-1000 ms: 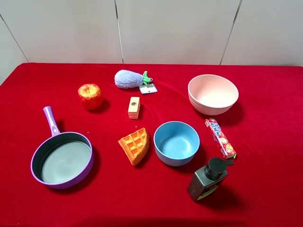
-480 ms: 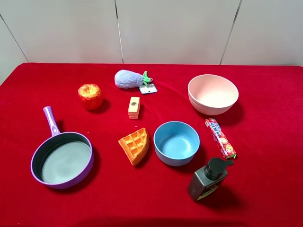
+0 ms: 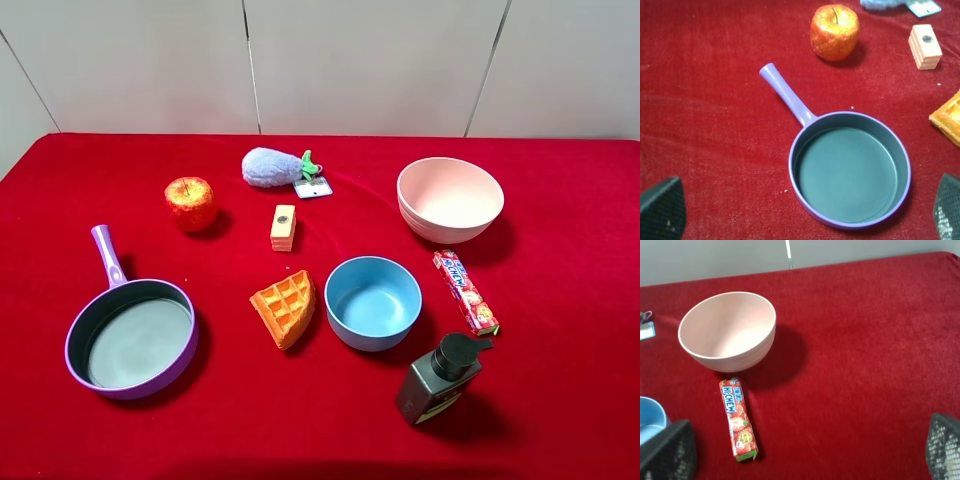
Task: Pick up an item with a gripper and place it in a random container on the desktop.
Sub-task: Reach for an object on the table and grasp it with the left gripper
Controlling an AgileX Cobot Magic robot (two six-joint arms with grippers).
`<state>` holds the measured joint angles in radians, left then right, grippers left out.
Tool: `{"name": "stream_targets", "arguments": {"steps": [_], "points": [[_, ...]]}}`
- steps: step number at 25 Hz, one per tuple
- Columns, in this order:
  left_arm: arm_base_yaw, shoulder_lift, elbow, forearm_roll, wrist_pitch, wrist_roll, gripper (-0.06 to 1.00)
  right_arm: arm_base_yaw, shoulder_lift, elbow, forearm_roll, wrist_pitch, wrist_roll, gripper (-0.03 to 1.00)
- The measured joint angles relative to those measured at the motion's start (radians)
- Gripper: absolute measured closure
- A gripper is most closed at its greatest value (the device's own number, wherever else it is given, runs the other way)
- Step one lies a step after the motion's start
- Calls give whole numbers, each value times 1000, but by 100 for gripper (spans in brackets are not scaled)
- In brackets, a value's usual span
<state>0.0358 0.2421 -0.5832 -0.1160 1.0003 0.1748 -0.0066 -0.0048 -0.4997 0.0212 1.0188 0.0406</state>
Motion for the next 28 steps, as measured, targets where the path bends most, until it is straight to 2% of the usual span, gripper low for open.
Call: {"name": "stream_targets", "arguments": {"steps": [9,28], "points": [[0,287,-145,-10,-1,7,-4,0,0,0,0,0,0,28],[0,830,-473,-10,-4,158,-4,0,0,0,0,0,0,28]]}}
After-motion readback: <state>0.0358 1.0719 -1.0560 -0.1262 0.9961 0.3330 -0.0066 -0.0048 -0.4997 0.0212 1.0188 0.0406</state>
